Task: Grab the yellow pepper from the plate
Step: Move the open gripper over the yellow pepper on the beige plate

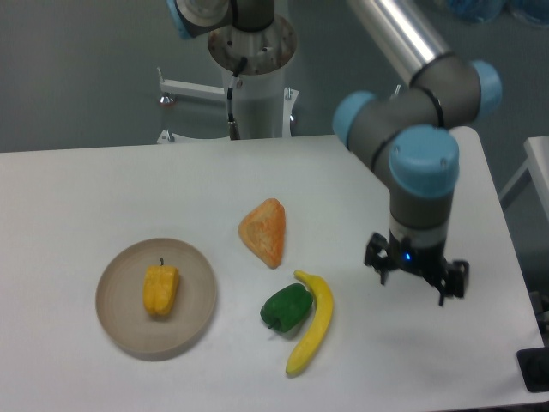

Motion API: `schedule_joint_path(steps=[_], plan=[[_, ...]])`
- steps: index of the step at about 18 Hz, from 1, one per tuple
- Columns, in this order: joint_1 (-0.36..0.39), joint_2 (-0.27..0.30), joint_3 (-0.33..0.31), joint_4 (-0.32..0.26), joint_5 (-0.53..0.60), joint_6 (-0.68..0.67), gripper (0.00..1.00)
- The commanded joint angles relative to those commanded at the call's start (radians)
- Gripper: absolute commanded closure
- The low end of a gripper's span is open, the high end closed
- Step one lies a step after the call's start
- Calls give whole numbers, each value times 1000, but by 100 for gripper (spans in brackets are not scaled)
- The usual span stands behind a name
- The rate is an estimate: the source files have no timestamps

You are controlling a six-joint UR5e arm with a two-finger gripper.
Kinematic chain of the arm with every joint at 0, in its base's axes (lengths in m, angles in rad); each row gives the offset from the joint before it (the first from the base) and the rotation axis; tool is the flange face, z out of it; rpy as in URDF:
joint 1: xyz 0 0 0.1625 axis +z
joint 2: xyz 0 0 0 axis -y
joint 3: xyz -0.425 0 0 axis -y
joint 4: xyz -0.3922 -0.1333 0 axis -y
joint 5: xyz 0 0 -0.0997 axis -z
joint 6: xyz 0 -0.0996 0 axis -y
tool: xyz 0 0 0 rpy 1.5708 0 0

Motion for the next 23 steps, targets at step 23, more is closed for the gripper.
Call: schedule_joint_path(steps=[23], plan=[[-400, 56, -301, 178, -154, -680, 0]])
